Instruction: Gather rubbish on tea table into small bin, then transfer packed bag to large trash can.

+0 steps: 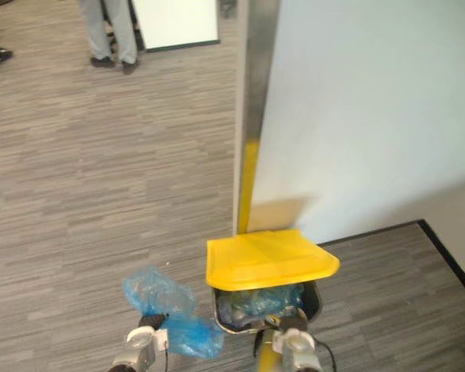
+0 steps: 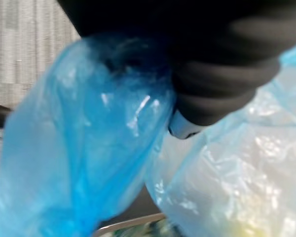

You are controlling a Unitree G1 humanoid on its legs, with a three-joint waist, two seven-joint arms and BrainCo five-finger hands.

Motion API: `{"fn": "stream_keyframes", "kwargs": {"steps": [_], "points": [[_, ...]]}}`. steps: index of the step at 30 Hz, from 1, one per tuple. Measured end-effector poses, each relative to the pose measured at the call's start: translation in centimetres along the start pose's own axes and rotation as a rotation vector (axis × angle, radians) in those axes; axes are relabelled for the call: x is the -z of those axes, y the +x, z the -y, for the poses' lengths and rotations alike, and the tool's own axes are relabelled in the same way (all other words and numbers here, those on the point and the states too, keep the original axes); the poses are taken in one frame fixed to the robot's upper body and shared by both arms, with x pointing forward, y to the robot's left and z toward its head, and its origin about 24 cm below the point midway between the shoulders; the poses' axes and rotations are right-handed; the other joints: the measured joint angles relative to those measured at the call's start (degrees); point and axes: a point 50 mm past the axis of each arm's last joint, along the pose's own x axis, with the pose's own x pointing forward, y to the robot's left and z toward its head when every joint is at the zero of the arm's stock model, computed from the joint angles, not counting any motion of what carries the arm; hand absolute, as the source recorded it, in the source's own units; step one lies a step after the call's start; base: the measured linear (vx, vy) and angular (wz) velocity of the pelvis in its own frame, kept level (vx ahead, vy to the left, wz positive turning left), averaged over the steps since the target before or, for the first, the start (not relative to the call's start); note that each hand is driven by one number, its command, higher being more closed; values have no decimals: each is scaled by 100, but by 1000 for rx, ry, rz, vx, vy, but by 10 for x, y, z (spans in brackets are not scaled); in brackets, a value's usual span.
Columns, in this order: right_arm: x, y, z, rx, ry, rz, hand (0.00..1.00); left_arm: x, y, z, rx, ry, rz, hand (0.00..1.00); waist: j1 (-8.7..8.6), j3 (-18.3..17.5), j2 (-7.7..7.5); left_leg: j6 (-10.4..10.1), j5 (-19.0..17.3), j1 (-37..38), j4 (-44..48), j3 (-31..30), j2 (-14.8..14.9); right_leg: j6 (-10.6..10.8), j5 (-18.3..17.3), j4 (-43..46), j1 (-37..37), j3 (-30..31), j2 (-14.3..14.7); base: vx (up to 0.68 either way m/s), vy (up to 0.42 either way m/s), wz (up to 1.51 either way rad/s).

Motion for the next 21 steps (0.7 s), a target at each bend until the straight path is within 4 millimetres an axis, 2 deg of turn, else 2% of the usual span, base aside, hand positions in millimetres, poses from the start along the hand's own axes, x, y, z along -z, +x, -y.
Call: {"fn": "stream_keyframes", "kwargs": {"steps": [2,3,4,6,7,10,13,16,19,21], "points": [[-32,3,1,8,24,117,0,-6,-1,9,38,46,32,100,-5,-11,29,-47,45,-144,-53,-114,13,1,0,-163,6,-53,-40,54,-49,40],[-41,3,2,16,31,149,0,-8,-1,11,47,56,43,100,-9,-14,24,-46,68,-153,-53,-125,19,1,0,-174,36,-66,-47,27,-57,44],[-57,2,6,40,47,221,0,-8,-3,12,54,72,56,100,-17,-27,21,-82,106,-158,-54,-158,59,10,10,-261,140,-102,-40,10,-47,34],[-80,1,10,62,63,306,0,-10,-5,12,51,82,87,100,-15,-62,-23,-107,139,-225,-71,-170,91,106,88,-374,148,-135,-4,-5,-32,20],[-97,1,14,79,67,360,0,-13,-6,11,53,109,112,100,-11,-75,-3,-106,139,-362,-47,-256,161,58,242,-569,142,-125,58,-34,8,15],[-124,2,26,132,114,433,0,-24,-8,12,78,168,185,100,6,-76,-6,-72,160,-665,-32,-302,189,51,595,-1058,127,24,177,-53,45,16],[-135,2,29,145,113,462,0,-24,-10,13,95,202,201,100,7,-73,-9,-33,184,-701,-34,-294,170,32,783,-1237,132,136,187,-79,34,-10],[-145,2,30,146,114,487,0,-27,-12,13,119,225,229,100,-13,-58,-32,-14,173,-758,-44,-276,160,136,1078,-1575,197,220,232,-131,28,-7],[-159,6,29,138,123,498,0,-42,-18,21,179,248,306,100,-64,80,-147,78,101,-893,-2,-276,123,215,1355,-1865,219,244,250,-178,1,1],[-172,7,29,131,144,515,0,-57,-27,35,255,242,378,100,-105,355,-189,104,15,-898,131,-324,105,355,1399,-2082,397,411,315,-196,-38,6]]}}
